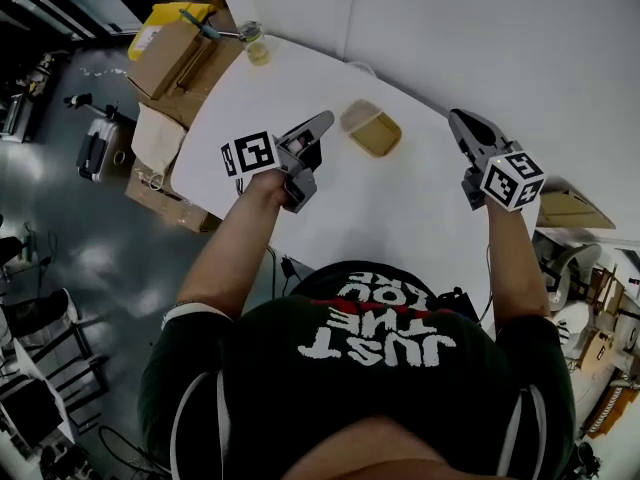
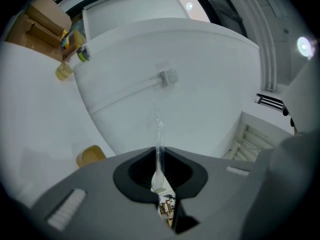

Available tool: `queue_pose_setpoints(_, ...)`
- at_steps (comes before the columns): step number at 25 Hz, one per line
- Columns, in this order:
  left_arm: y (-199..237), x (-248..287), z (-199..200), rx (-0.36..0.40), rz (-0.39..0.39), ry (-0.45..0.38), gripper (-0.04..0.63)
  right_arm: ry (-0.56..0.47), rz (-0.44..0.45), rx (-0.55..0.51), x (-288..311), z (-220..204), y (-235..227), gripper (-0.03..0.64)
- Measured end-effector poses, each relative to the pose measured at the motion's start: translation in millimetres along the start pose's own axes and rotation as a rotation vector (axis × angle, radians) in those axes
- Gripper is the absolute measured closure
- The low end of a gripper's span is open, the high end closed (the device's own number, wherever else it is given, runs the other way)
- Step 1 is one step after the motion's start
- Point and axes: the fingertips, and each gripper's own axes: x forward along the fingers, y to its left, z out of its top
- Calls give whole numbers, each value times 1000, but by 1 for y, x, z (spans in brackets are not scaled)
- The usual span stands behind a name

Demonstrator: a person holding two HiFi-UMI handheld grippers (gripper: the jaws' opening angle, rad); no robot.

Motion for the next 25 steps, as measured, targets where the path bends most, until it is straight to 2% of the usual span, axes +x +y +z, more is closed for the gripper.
queue_pose_setpoints(3, -32, -5, 7, 44, -31, -35, 568, -23, -10, -14, -18, 16, 2, 609)
queue_pose_setpoints(11, -114, -21, 27, 288, -22, -143, 568, -90, -19, -48, -59, 62, 0, 609)
queue_pose_setpoints(16, -179, -19, 13, 429, -5, -180, 568, -122, -10, -79, -101, 90, 1, 609)
queue_pose_setpoints(21, -243, -12, 28, 581, -7, -223, 568, -184, -4, -127, -125, 135, 0, 609)
queue_pose_setpoints(25, -280, -14, 32, 694, -4, -250, 568, -227, -4, -156, -144, 155, 6, 609)
